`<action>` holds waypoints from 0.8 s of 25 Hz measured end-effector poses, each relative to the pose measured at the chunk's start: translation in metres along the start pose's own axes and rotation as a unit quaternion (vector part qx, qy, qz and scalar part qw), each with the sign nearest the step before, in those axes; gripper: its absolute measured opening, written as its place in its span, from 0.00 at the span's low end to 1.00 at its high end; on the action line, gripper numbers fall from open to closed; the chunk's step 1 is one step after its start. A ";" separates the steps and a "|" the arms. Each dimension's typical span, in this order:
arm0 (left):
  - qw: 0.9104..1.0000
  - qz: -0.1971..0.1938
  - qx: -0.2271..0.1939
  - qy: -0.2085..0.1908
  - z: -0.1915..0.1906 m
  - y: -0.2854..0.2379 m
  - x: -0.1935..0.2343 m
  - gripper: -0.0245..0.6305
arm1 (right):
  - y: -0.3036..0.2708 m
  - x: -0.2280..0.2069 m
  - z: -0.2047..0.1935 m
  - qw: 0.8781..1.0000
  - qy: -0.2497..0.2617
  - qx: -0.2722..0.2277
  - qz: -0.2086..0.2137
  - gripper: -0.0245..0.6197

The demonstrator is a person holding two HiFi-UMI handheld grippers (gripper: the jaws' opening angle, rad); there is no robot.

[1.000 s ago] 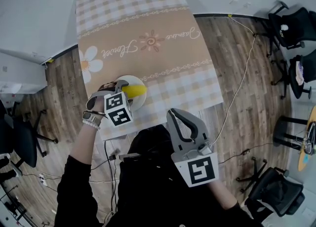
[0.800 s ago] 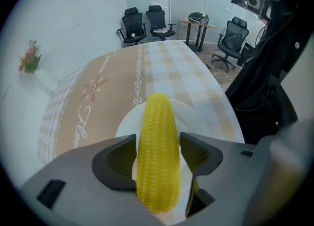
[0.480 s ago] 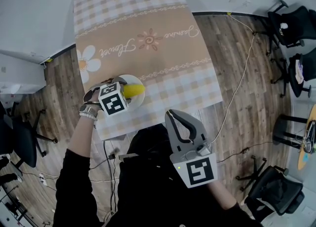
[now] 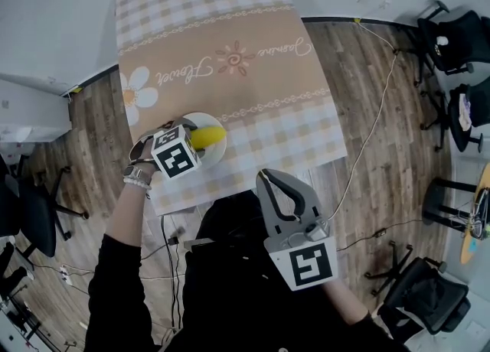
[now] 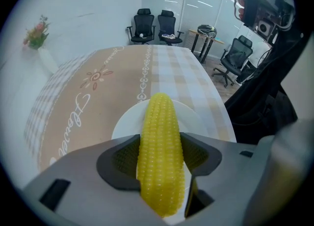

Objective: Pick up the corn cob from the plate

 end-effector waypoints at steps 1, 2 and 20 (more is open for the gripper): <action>1.000 0.002 -0.005 0.007 -0.001 0.001 0.000 0.44 | 0.000 0.001 0.000 1.000 0.000 0.000 0.001 0.11; 1.000 0.003 -0.009 0.014 -0.003 0.001 0.000 0.44 | -0.001 0.001 0.000 1.000 0.000 0.000 0.002 0.11; 0.982 0.032 -0.074 0.168 -0.019 0.030 -0.001 0.44 | -0.011 0.014 0.006 1.000 0.018 -0.007 0.021 0.11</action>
Point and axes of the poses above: the fingertips, and each gripper's own axes: y backward along the fingers, x to its left, z out of its top, the point moved 7 cm from there along y, backward along the fingers, and after that the axes turned 9 degrees about y, right-handed, at the moved point
